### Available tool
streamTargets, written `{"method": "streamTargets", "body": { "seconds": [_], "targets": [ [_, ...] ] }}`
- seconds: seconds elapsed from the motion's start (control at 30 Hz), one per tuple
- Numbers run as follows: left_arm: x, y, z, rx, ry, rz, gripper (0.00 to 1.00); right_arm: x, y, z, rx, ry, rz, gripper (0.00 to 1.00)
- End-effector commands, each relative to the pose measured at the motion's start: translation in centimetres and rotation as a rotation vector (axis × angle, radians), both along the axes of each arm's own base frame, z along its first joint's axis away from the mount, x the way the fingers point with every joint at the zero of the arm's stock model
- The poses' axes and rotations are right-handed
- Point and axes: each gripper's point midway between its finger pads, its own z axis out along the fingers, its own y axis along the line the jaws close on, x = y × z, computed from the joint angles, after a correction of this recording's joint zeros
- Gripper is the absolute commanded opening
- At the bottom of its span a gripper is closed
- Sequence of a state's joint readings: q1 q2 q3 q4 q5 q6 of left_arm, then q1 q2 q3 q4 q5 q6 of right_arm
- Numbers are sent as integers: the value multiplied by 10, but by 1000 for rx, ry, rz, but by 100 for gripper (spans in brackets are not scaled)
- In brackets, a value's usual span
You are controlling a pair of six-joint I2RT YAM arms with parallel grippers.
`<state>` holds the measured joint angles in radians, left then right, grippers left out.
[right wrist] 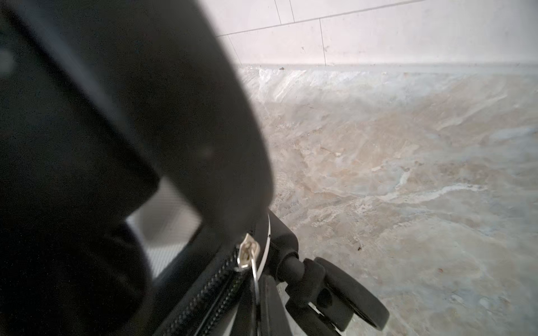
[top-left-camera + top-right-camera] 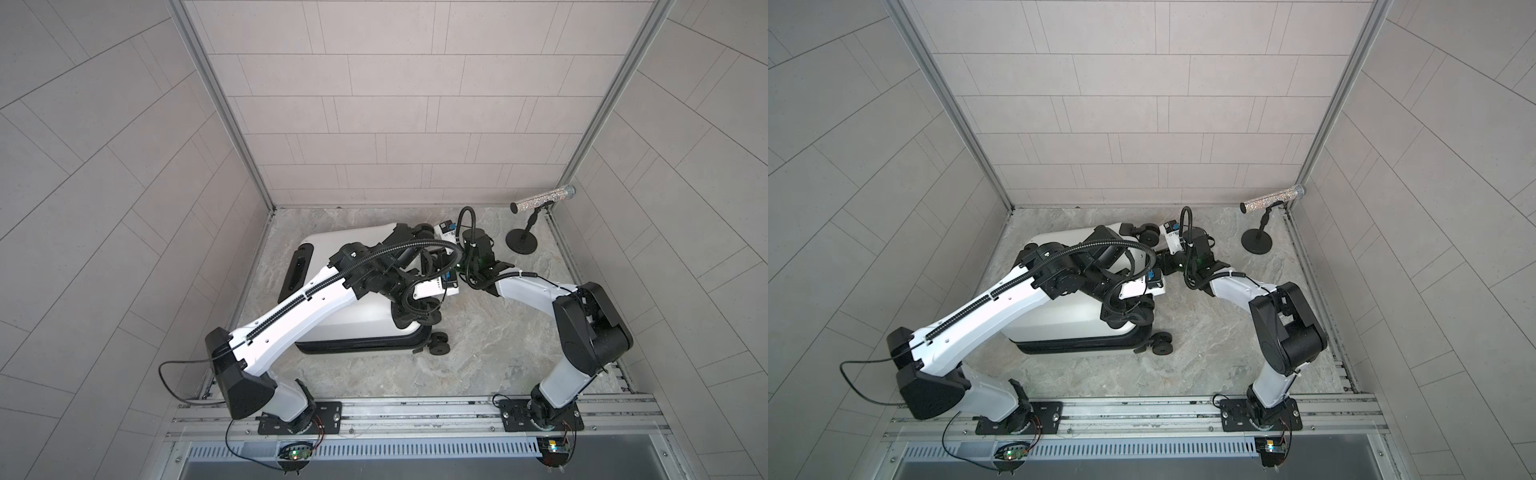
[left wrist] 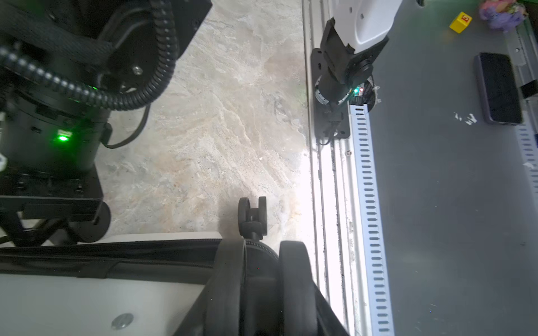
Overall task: Open the suitcase zippers
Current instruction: Unzip the zipper on the suitcase, then place the suitcase at the center of the board.
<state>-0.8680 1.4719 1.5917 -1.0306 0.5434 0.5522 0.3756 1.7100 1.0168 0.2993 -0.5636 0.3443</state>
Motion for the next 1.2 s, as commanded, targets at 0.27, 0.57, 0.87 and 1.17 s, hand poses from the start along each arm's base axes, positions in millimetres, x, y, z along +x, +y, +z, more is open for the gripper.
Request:
{"method": "streamTargets", "body": {
  "seconds": [0.27, 0.57, 0.87, 1.17],
  "targets": [
    [-14, 9, 13, -65, -90, -17, 17, 28, -60, 15, 58, -84, -237, 19],
    [3, 6, 0, -22, -113, 36, 51, -43, -67, 54, 47, -202, -128, 36],
    [26, 24, 21, -92, -153, 257, 83, -123, -47, 95, -24, -324, 164, 53],
    [94, 90, 14, -161, -95, 867, 86, -222, -7, 70, -266, -358, 586, 65]
  ]
}}
